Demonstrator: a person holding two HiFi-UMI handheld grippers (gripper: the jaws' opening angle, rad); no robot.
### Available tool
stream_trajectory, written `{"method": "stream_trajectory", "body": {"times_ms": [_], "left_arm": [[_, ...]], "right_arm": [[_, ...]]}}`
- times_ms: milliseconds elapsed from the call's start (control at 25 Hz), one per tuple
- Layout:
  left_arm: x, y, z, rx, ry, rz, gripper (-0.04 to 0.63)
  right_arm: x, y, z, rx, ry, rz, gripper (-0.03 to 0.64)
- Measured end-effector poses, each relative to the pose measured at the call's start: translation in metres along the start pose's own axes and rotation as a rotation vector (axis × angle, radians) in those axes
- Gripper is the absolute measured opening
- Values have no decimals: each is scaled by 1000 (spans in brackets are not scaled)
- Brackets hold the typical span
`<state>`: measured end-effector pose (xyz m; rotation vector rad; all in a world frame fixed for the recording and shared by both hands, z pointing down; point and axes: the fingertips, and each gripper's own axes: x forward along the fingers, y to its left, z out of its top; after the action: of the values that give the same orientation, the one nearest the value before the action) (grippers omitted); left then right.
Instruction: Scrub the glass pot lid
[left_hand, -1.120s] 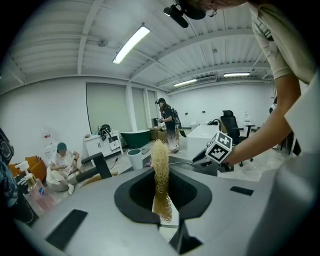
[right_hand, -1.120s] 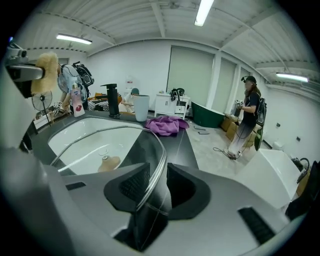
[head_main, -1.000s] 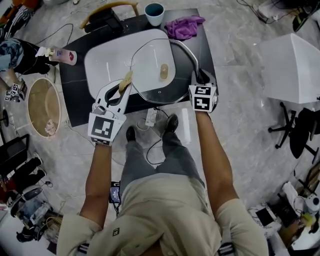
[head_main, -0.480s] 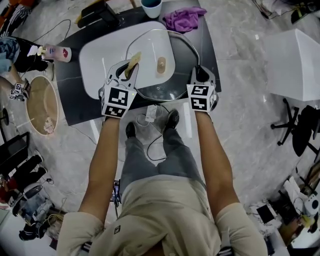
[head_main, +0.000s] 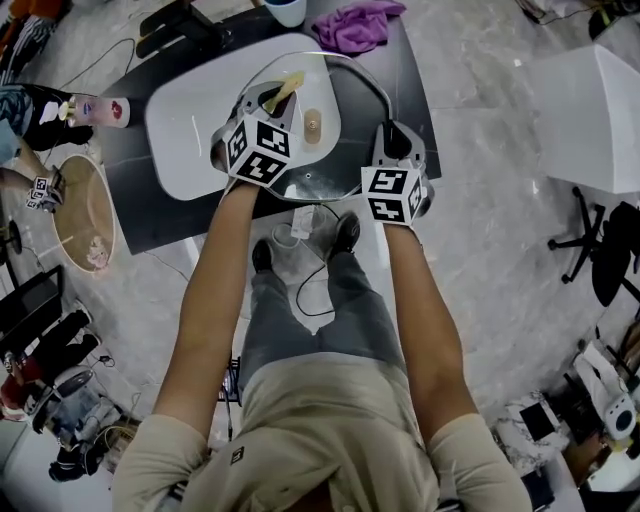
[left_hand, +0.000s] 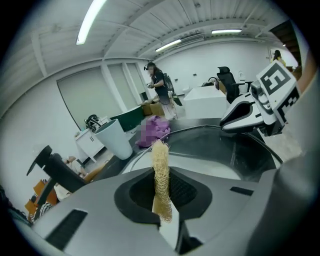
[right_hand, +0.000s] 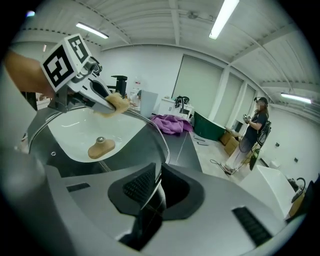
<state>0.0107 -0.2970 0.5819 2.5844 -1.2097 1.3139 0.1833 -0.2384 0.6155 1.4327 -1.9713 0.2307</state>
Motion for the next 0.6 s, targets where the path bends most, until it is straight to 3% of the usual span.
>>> {"method": "stream_trajectory", "body": {"times_ms": [120,280,480,600], "left_arm": [[18,-23,9,40,25,-69,48],[25,-77,15,154,59,-212,46],[-13,-170,9,287,97,-535,48],[-39,-203,6,336,117,-669,48]], "right_arm": [[-1,0,2,-13,-6,1,49],[0,1,3,-22,-11,7,49],[2,0,5,-35,-10,23,49],[2,-2,3,-40,-1,28,48]]}}
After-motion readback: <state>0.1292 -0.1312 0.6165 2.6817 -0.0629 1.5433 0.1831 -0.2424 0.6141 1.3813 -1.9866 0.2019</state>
